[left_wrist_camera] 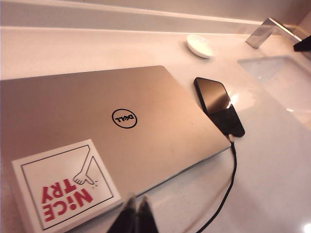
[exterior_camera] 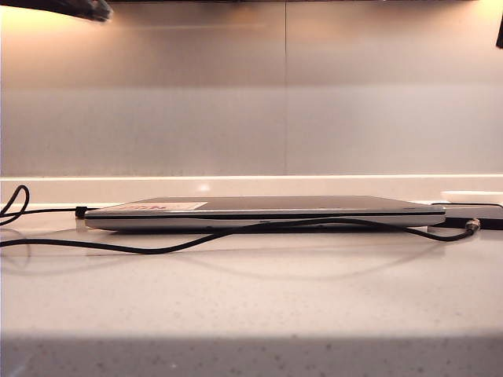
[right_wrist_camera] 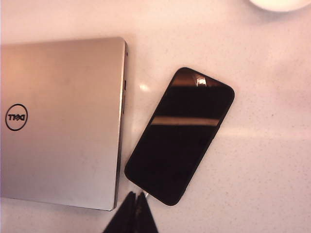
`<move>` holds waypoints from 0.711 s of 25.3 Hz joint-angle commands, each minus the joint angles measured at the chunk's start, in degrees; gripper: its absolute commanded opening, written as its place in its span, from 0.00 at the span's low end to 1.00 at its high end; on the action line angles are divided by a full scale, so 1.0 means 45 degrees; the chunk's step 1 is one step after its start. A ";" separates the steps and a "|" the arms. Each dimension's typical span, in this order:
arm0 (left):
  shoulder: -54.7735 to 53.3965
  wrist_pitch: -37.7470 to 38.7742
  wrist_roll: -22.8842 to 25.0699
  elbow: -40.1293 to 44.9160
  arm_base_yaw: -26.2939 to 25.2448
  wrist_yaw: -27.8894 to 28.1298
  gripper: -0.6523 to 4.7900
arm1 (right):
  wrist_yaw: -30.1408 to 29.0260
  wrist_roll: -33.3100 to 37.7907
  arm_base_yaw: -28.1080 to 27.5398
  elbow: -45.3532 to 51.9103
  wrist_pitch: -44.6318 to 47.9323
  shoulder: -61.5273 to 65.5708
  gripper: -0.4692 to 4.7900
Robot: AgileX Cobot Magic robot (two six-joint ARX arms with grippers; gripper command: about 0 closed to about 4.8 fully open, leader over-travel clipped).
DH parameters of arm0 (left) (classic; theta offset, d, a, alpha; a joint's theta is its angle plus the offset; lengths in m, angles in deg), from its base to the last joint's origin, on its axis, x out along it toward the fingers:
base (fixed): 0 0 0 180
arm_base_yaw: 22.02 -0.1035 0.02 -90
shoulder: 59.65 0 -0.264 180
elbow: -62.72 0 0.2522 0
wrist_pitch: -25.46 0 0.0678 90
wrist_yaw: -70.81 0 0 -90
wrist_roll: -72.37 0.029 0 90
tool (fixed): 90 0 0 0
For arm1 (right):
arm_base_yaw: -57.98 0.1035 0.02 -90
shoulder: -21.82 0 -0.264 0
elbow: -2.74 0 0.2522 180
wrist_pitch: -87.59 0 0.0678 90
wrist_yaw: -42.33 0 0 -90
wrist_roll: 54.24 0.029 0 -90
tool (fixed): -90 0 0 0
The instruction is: Pick up the charging cable and the phone, plug the charging cable into the charging port on the phone, and finally place them back on the table.
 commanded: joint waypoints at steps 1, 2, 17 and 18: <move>0.0559 0.0102 0.0874 0.0165 -0.0010 -0.0049 0.11 | 0.0019 0.0000 0.0019 0.1059 0.1443 -0.1166 0.08; 0.0767 0.0102 0.0908 0.0287 -0.0015 -0.0049 0.11 | 0.0019 0.0000 0.0019 0.1423 0.1749 -0.1501 0.08; 0.3745 -0.1574 0.1200 0.3910 -0.0097 -0.0049 0.11 | 0.0015 -0.0228 0.0019 0.8519 0.5610 -0.8291 0.08; 0.3789 -0.1753 0.1200 0.4090 -0.0097 -0.0049 0.11 | -0.0005 -0.0228 0.0019 0.8811 0.5756 -0.8616 0.08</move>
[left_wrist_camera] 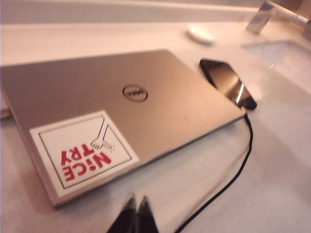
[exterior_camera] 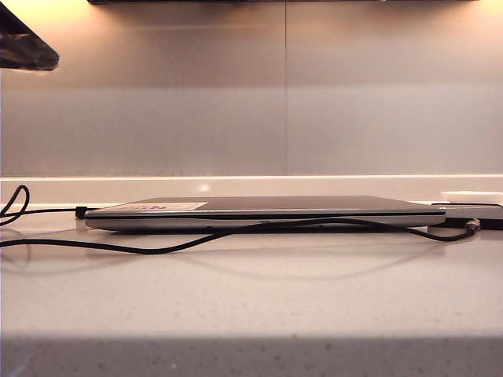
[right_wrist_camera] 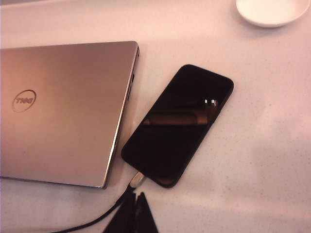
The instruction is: Pick up the charging cable and the phone, plug the charging cable into the charging port on the phone, and finally place them back on the table.
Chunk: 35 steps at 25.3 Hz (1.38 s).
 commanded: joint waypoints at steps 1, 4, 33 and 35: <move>0.0141 -0.1073 0.0063 0.0602 -0.0015 -0.0044 0.11 | -0.0010 -0.0039 0.0024 0.0695 0.1122 -0.0835 0.08; 0.0136 -0.1481 0.0063 0.1107 -0.0010 -0.0044 0.11 | -0.0019 -0.0039 0.0024 0.0894 0.0923 -0.1365 0.08; 0.3138 -0.4245 0.1447 0.2982 -0.6237 -0.0044 0.11 | -0.0019 -0.0039 0.0015 0.0894 0.0748 -0.2341 0.08; 0.3648 -0.4143 0.1443 0.3211 -0.7242 -0.0044 0.11 | -0.0015 -0.0039 0.0015 0.0894 0.0753 -0.2341 0.08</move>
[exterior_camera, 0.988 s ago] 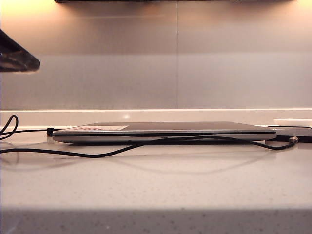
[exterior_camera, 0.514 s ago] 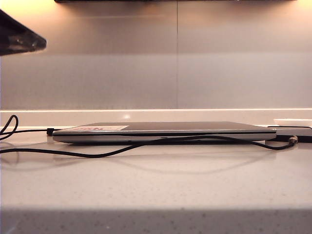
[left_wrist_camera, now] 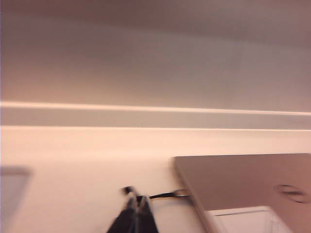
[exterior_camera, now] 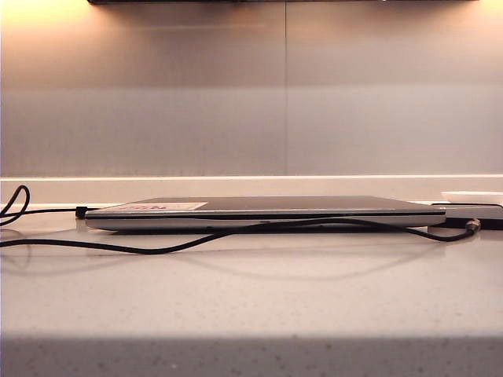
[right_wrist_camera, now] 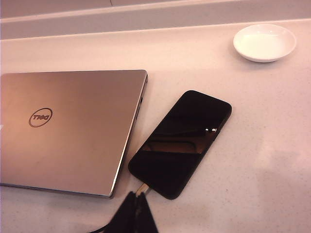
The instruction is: Pick up the charging cable and the phone, plug the charging cable into the charging port on the phone, and finally place them back on the table.
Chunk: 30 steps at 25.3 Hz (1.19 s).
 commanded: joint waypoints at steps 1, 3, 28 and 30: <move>0.0724 0.0063 0.0073 0.0359 -0.1428 -0.0049 0.11 | -0.0010 -0.0044 0.0015 -0.0053 0.0219 -0.0005 0.08; 0.1171 0.0068 0.0389 0.0656 -0.2050 -0.0049 0.11 | -0.0015 -0.0044 0.0015 -0.0053 0.0219 -0.0005 0.08; 0.1389 0.1015 0.1671 0.1200 -0.2181 -0.0049 0.11 | -0.0015 -0.0044 0.0015 -0.0053 0.0219 -0.0005 0.08; 0.1389 0.1015 0.1671 0.1200 -0.2181 -0.0049 0.11 | -0.0010 -0.0044 0.0015 -0.0053 0.0219 -0.0005 0.08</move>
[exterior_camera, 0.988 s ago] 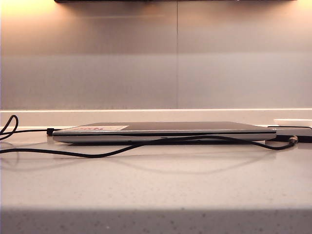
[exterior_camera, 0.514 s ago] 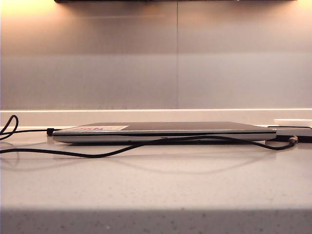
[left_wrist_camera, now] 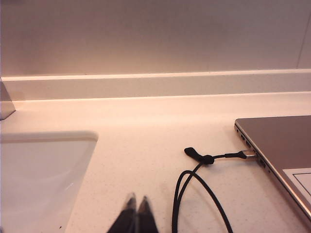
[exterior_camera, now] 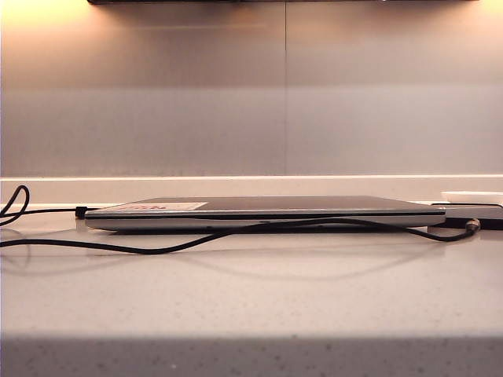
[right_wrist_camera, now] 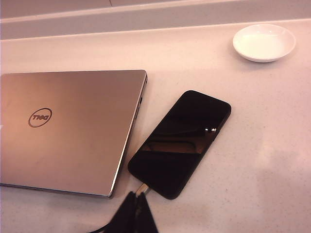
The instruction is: Pick up the charging cable and the phone, plug the charging cable into the charging port on the phone, and finally place them back on the table.
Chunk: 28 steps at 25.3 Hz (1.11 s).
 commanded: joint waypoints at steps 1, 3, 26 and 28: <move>0.0000 -0.0165 0.0005 -0.0053 -0.0005 -0.0044 0.11 | -0.0010 -0.0039 0.0019 -0.0053 0.0219 -0.0010 0.08; 0.0000 -0.0165 0.0005 -0.0053 -0.0005 -0.0044 0.11 | -0.0015 -0.0039 0.0019 -0.0053 0.0219 -0.0010 0.08; 0.0000 -0.0170 0.0005 -0.0053 -0.0005 -0.0044 0.11 | 0.2914 -0.0044 -0.0092 0.8738 0.9520 -0.5833 0.08; 0.0000 -0.0165 0.0005 -0.0053 -0.0005 -0.0044 0.11 | 0.2861 -0.0044 -0.0219 0.9039 0.9991 -0.5833 0.08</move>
